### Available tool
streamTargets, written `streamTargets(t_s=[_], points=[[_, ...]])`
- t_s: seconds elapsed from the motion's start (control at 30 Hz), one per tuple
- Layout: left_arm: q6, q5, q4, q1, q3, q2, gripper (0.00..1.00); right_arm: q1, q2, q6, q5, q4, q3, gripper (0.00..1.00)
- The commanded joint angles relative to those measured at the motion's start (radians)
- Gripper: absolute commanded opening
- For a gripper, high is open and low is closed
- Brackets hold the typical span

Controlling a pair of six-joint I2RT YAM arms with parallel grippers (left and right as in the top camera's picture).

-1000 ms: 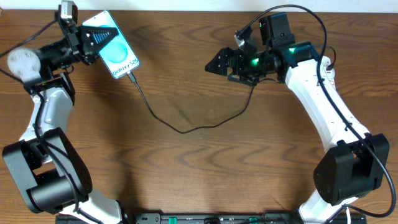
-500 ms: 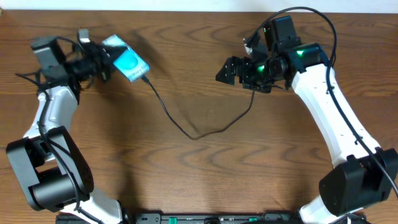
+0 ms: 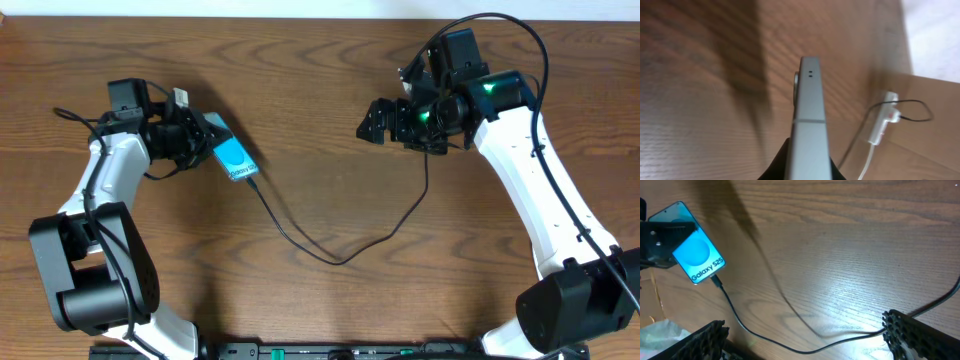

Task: Plug charger to phone and switch on socket

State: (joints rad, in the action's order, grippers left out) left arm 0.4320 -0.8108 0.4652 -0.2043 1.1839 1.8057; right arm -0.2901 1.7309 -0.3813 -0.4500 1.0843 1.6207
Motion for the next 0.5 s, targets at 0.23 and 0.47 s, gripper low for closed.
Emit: streamTargets(t_s=[0.23,0.47], points=[[-0.065,0.233,0.107,0.045,-0.005,-0.01,0.07,-0.042,-0.024,0.02,0.043,0.016,0.008,0.99],[-0.065,0.262,0.076,0.068,-0.083,-0.008,0.07,-0.059,-0.024,0.019,0.056,0.015,0.008,0.99]])
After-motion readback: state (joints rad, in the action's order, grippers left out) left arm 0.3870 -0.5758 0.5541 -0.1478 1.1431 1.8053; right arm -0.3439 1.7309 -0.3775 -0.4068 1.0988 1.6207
